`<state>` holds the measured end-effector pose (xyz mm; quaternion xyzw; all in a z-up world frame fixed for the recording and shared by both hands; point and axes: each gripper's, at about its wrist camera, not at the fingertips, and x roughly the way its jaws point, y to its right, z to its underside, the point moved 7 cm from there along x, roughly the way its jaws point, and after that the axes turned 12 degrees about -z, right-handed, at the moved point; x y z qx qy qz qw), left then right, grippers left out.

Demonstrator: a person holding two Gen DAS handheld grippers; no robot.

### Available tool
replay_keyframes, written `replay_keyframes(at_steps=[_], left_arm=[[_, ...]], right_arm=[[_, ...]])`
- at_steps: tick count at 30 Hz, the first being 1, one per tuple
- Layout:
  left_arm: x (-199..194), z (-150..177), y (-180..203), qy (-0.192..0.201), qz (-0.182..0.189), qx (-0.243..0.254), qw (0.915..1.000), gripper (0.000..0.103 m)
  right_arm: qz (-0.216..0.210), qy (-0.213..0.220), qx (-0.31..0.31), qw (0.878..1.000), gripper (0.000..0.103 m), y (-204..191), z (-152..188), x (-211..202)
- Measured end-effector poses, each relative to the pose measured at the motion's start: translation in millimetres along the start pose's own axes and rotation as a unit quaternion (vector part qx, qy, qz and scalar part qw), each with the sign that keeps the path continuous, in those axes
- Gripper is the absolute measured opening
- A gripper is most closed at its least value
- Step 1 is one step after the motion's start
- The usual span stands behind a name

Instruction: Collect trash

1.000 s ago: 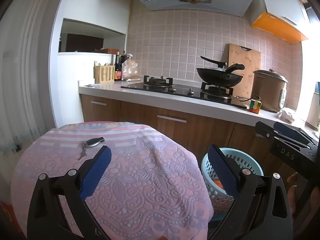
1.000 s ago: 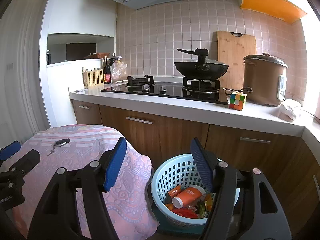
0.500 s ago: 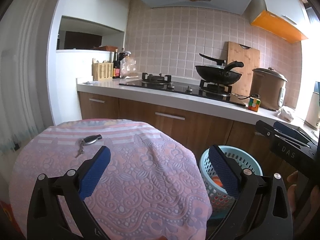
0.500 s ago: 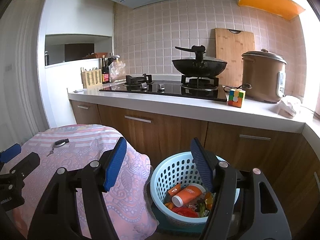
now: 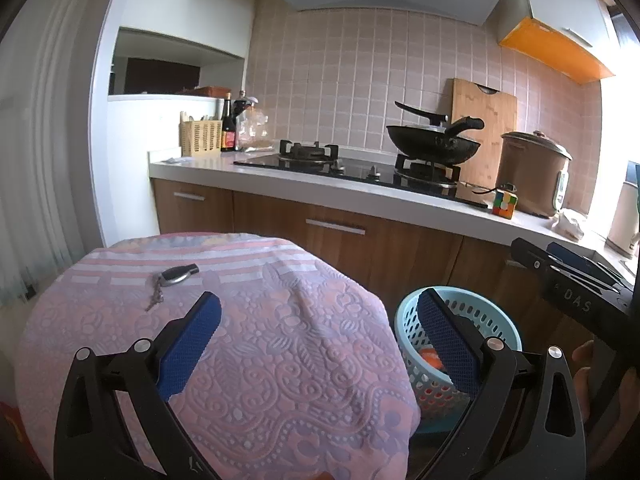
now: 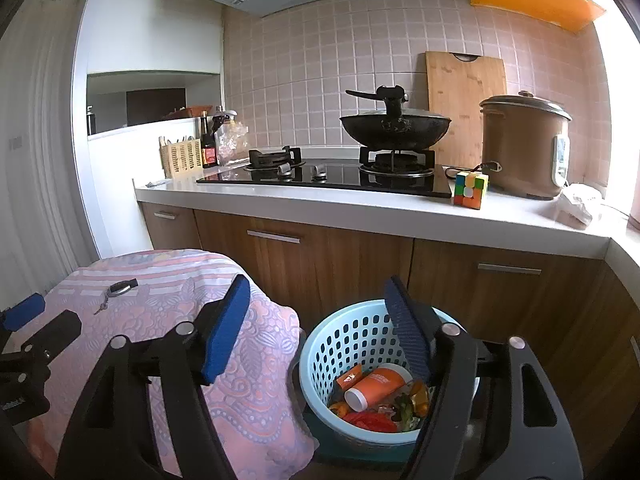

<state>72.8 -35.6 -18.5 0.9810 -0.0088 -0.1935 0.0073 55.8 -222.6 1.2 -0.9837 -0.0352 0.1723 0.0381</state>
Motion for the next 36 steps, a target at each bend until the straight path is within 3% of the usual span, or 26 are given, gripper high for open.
replay_keyframes(at_steps=[36], left_arm=[[-3.5,1.9,4.0,0.001,-0.004,0.001,1.0000,0.095]], right_arm=[[-0.001,-0.001,0.004,1.000,0.068,0.9,-0.4,1.0]])
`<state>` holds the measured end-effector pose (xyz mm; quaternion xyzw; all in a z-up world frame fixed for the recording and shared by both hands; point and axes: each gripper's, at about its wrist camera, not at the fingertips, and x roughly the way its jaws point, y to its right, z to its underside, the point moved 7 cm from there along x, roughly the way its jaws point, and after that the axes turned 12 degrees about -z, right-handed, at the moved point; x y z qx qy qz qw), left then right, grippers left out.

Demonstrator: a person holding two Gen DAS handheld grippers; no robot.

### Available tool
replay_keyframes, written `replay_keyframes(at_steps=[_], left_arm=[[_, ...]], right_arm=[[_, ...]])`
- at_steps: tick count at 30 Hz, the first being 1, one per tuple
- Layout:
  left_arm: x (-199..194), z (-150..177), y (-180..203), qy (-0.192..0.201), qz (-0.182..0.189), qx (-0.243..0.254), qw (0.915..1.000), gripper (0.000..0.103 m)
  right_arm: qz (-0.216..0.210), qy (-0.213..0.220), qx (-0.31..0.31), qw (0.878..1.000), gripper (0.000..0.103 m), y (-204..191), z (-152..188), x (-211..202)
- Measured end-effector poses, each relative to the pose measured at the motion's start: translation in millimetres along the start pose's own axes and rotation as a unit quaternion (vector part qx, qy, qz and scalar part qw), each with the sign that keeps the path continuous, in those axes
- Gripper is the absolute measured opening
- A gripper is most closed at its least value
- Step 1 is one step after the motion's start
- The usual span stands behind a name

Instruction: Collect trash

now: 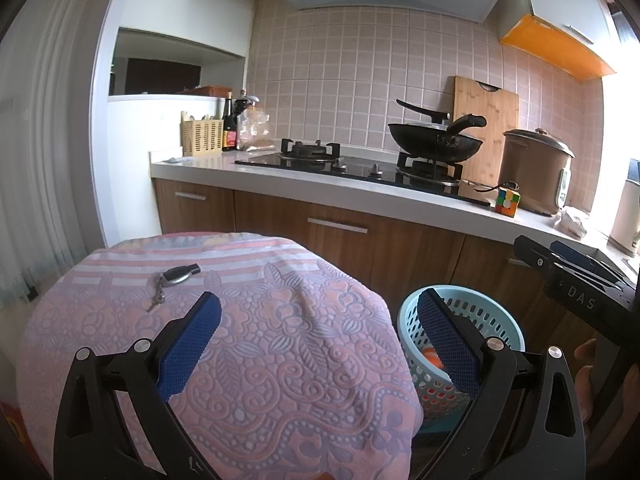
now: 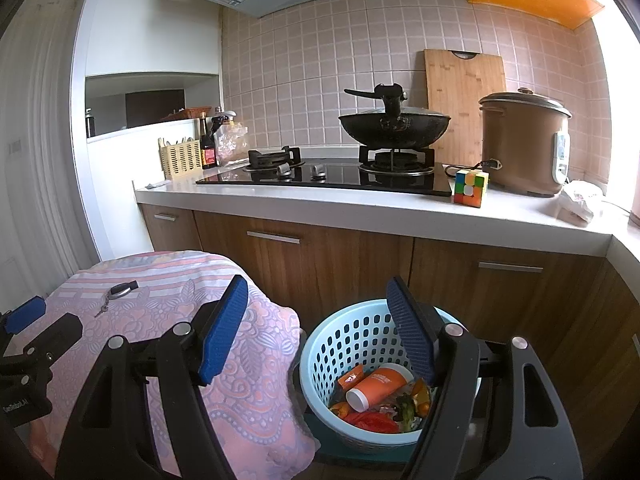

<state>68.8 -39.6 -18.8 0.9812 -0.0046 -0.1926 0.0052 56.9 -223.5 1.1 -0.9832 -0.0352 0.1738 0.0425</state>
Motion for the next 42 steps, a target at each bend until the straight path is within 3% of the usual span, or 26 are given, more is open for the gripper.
replay_keyframes(at_steps=[42], left_arm=[[5.1,7.2,-2.6,-0.006,0.002,0.004,1.0000,0.095]], right_arm=[[0.000,-0.007,0.005,1.000,0.068,1.9,9.3,4.0]])
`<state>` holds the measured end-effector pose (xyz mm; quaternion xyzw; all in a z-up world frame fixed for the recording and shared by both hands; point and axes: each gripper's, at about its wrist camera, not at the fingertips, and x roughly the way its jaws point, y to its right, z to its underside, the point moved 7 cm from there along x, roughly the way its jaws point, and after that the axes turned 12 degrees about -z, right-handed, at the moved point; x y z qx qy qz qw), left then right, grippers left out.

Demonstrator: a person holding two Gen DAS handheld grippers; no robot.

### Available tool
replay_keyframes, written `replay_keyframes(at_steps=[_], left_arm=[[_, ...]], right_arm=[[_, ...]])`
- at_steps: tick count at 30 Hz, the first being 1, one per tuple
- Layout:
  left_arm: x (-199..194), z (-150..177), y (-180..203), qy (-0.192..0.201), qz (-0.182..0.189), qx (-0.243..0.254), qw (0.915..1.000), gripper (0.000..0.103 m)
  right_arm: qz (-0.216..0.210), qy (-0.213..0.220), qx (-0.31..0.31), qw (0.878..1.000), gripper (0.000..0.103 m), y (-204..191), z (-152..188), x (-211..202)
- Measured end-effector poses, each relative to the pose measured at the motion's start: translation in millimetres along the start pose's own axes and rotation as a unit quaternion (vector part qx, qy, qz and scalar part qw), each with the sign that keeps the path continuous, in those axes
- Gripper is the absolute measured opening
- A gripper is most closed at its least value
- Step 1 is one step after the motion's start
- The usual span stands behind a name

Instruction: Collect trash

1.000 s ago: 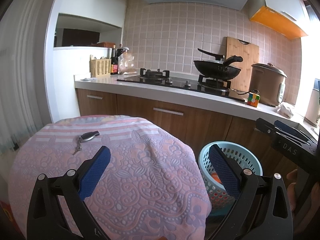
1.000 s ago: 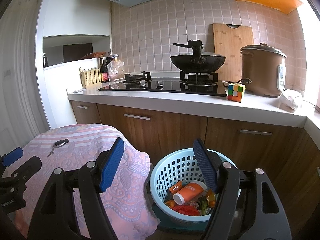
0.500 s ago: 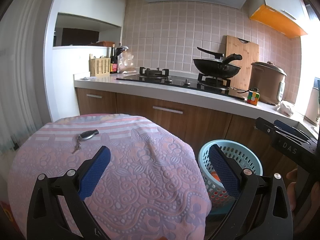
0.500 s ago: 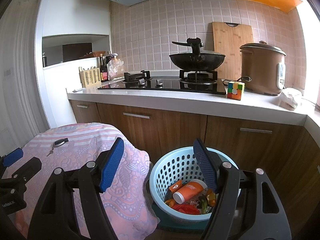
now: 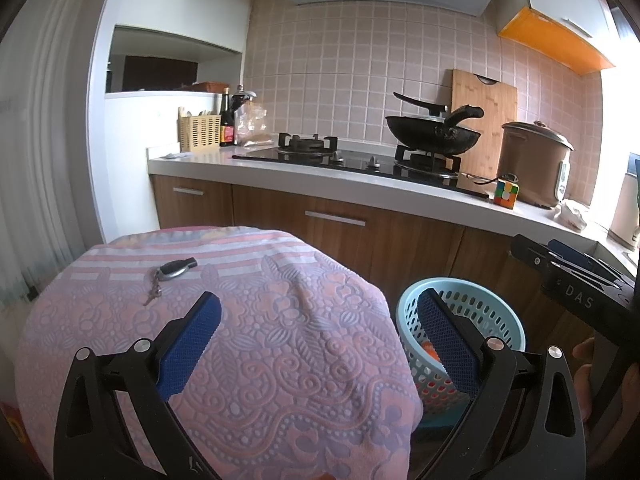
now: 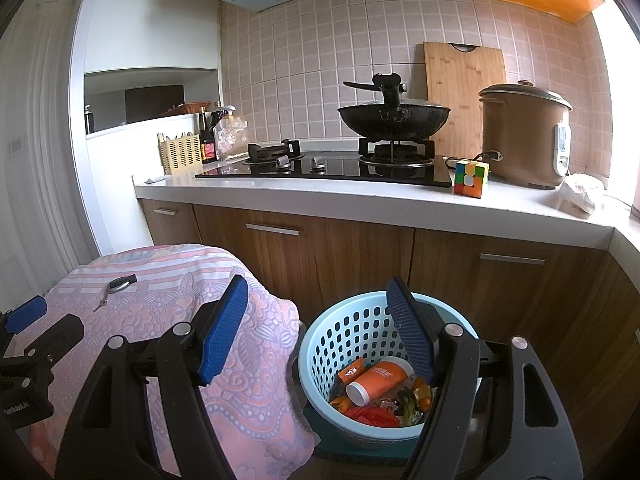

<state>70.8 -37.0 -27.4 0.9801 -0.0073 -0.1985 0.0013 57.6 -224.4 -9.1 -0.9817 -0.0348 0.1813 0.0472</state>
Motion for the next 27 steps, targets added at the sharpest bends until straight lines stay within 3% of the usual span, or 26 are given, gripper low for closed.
replay_keyframes(at_steps=[27], left_arm=[[-2.1,6.7,-1.3,0.002,-0.004,0.009,1.0000,0.095]], right_arm=[[0.003,-0.007,0.000,1.000,0.068,0.3,5.7,2.4]])
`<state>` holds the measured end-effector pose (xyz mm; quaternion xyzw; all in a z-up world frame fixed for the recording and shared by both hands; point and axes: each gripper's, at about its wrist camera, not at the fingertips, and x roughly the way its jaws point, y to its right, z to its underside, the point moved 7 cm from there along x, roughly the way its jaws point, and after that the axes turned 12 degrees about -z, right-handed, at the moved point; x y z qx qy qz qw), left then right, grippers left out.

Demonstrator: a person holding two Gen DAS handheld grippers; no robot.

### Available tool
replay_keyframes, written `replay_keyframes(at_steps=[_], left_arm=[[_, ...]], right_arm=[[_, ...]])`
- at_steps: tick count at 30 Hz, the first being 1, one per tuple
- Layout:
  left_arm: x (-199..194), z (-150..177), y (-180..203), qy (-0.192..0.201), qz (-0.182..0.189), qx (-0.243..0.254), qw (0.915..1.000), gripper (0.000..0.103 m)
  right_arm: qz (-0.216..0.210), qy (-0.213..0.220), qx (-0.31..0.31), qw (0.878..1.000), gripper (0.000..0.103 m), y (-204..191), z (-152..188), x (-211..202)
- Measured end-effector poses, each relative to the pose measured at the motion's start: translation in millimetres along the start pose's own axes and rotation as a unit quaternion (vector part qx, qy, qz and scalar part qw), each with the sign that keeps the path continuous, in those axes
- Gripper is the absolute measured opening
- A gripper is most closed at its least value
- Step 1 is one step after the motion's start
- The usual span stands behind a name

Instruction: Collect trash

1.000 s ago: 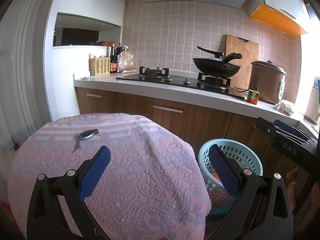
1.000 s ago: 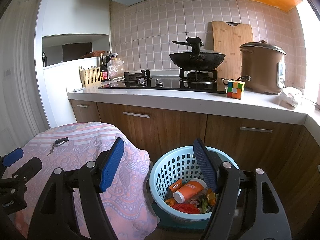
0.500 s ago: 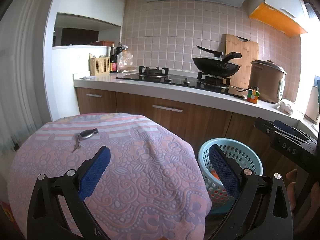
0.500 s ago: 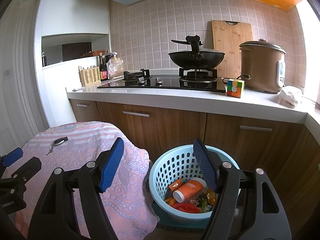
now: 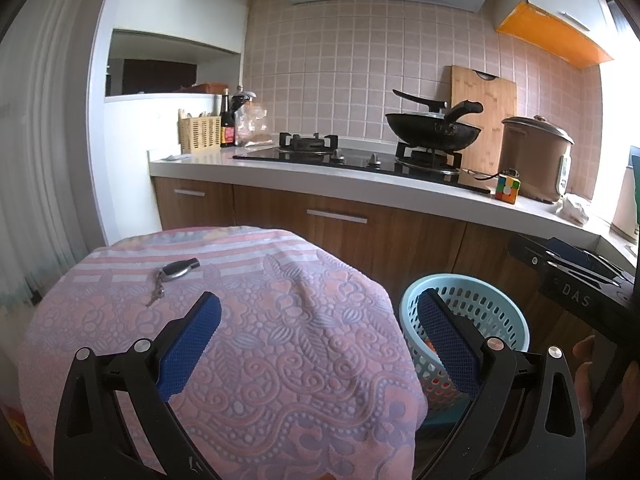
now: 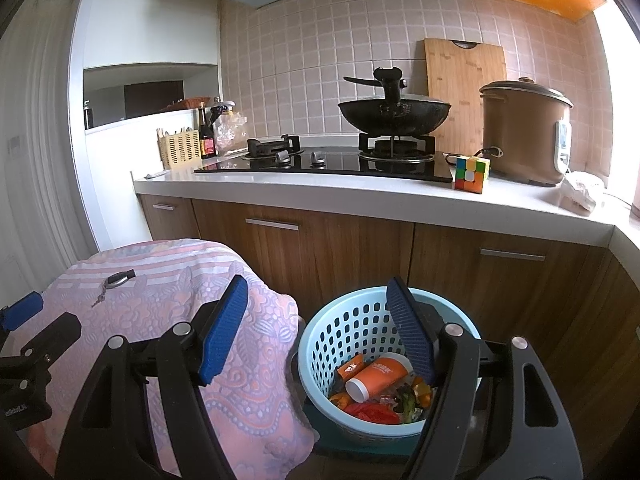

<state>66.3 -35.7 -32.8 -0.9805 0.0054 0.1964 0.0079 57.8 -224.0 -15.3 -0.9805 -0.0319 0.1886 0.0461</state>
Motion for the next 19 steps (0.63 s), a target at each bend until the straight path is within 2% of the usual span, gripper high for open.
replay_keyframes(at_steps=[7,12,19], left_arm=[[0,-1,-10,0.008,-0.012,-0.005,0.9999,0.095],[2,-1,-13,-0.007,-0.002,-0.010,0.9999,0.096],[4,-6,-19,-0.006,-0.003,-0.010,0.9999,0.096]], right_arm=[[0.005,-0.004,0.000,1.000,0.068,0,1,1],[0.005,-0.004,0.001,1.000,0.068,0,0,2],[0.005,-0.005,-0.003,1.000,0.068,-3,-1,3]])
